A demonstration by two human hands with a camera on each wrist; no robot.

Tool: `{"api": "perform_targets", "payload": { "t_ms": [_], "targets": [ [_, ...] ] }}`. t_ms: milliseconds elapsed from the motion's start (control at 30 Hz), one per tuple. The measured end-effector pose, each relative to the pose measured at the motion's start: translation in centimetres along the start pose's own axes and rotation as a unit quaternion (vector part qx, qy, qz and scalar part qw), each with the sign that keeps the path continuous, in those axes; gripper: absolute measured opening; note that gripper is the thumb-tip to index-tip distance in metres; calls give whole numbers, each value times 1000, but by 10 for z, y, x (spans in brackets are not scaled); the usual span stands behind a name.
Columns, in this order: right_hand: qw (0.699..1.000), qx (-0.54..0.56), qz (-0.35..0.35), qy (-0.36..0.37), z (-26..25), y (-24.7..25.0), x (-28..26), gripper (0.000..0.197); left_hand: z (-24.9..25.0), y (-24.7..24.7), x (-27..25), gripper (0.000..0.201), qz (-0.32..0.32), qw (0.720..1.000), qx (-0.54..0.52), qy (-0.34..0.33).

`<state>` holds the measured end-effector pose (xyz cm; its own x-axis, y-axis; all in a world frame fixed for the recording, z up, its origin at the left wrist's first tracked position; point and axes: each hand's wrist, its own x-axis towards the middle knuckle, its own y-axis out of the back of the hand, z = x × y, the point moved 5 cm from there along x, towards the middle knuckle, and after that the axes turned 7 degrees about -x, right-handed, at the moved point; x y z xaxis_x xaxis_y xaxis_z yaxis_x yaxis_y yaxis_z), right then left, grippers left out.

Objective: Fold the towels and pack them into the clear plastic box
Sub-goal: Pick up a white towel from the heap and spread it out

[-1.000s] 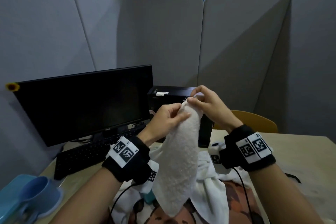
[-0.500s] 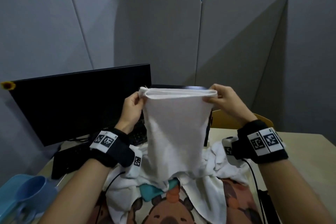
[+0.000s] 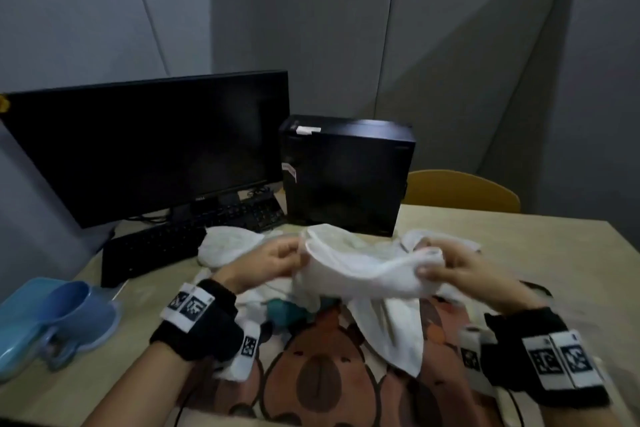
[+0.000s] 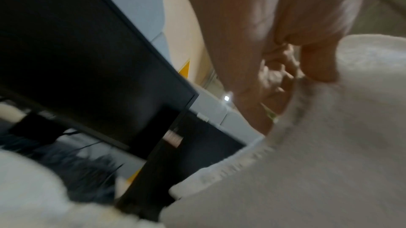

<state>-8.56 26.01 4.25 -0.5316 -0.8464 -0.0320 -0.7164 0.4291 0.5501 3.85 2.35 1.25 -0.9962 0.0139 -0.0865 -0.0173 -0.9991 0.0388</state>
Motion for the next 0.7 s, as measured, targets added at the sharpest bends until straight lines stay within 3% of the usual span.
{"api": "perform_targets", "payload": {
  "t_ms": [100, 167, 200, 267, 333, 433, 500, 600, 667, 700],
  "targets": [
    [979, -38, -171, -108, 67, -71, -24, 7, -101, -25, -16, 27, -87, 984, -5, 156],
    [963, 1, -216, -162, 96, -104, -34, 14, -147, -37, -26, 45, -94, 976, -22, 193],
    [964, 23, -189, -184, 107, -112, -34, 15, -163, -38, -27, 54, -70, 977, -39, 198],
    [966, 87, -66, -235, 129, -118, -29, 9, -184, -36, -27, 51, 24, 971, -111, 209],
    [948, 131, 28, -288, 145, -122, -26, 24, -201, -34, -29, 48, 129, 958, -164, 195],
    [942, 86, 23, -324, 150, -131, -22, 44, -204, -37, -34, 47, 183, 958, -139, 171],
    [948, 42, 14, -316, 146, -127, -19, 42, -199, -36, -36, 29, 206, 956, -131, 164],
    [949, 63, 44, -304, 145, -119, -14, 43, -185, -36, -37, 13, 243, 950, -113, 160],
    [945, 30, 53, -320, 148, -119, -15, 53, -183, -39, -39, 21, 226, 953, -97, 177],
    [945, -5, 52, -323, 149, -120, -17, 56, -185, -39, -40, 40, 208, 957, -76, 189]
  ]
}}
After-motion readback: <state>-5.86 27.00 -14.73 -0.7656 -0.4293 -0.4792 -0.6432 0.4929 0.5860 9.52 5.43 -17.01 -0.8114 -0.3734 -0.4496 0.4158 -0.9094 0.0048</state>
